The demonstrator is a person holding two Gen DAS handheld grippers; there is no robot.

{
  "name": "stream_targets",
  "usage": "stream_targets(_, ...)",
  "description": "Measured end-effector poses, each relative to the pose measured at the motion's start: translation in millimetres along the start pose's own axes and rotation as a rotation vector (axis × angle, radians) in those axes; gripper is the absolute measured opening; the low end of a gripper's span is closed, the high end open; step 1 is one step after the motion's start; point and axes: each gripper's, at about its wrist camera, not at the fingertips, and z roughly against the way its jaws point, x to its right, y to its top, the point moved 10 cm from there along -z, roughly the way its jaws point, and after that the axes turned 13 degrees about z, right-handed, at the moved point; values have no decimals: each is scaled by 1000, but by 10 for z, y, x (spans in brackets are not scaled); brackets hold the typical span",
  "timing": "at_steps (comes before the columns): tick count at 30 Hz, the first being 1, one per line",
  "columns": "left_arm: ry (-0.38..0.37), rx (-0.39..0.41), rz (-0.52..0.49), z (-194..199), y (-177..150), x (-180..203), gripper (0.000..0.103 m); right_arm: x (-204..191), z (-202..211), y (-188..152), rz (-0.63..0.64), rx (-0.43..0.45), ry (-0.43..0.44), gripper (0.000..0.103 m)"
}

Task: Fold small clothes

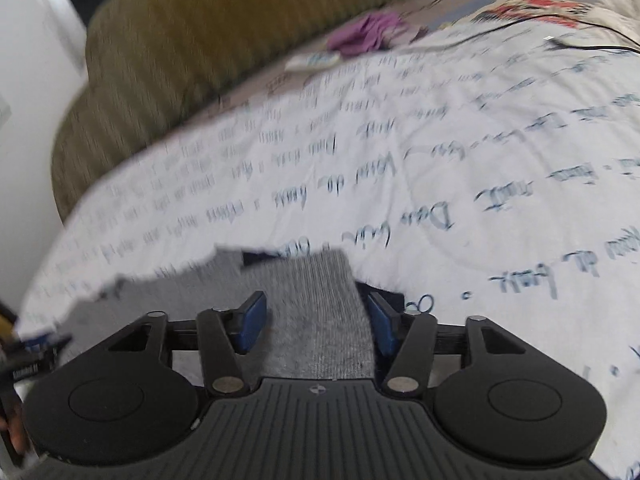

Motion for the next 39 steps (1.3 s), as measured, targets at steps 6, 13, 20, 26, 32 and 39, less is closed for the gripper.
stream_targets(6, 22, 37, 34, 70, 92, -89, 10, 39, 212, 138, -37, 141, 35, 10)
stream_targets(13, 72, 110, 2, 118, 44, -57, 20, 173, 46, -121, -81, 106, -20, 33)
stream_targets(20, 39, 300, -49, 706, 274, 179, 70, -91, 628, 203, -36, 283, 1, 42)
stream_targets(26, 40, 83, -120, 7, 73, 648, 71, -724, 96, 164, 203, 160, -36, 55)
stream_targets(32, -52, 36, 56, -172, 9, 427, 74, -595, -199, -127, 227, 145, -85, 60)
stream_targets(39, 20, 180, 79, 228, 32, 287, 74, -606, -136, -95, 234, 146, -87, 67)
